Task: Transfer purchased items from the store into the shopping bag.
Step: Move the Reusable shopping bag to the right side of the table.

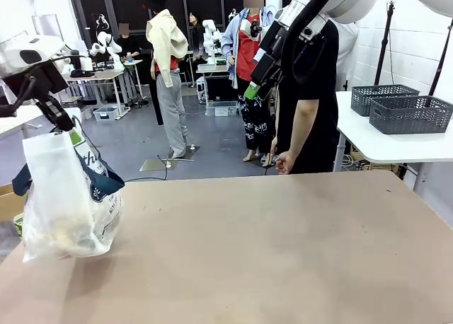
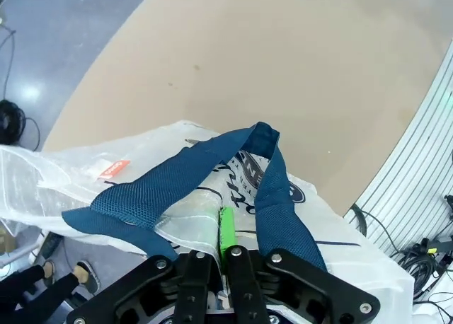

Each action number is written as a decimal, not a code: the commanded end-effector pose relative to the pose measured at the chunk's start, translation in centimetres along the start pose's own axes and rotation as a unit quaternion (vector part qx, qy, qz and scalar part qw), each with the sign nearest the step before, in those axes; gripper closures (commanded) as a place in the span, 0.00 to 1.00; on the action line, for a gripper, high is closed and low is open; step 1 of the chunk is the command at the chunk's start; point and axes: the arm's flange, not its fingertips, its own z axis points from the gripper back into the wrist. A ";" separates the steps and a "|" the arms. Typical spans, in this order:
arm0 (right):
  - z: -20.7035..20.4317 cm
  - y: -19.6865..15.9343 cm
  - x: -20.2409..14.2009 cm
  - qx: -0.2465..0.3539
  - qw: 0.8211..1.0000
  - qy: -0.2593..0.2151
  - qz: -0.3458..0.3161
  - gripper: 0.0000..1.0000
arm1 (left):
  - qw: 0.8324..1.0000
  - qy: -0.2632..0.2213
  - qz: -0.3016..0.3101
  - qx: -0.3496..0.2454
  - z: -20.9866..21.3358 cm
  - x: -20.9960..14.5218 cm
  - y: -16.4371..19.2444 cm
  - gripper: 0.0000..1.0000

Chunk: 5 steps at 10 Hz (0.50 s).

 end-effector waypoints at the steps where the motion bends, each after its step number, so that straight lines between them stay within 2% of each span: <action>1: 0.0 0.0 -0.2 -0.002 1.000 0.006 0.001 0.00 | 1.000 0.008 0.005 0.002 -0.1 0.1 -0.3 1.00; 5: 0.0 0.0 -0.2 -0.002 1.000 0.006 0.001 0.00 | 1.000 0.008 0.000 -0.006 -0.9 0.0 -0.2 1.00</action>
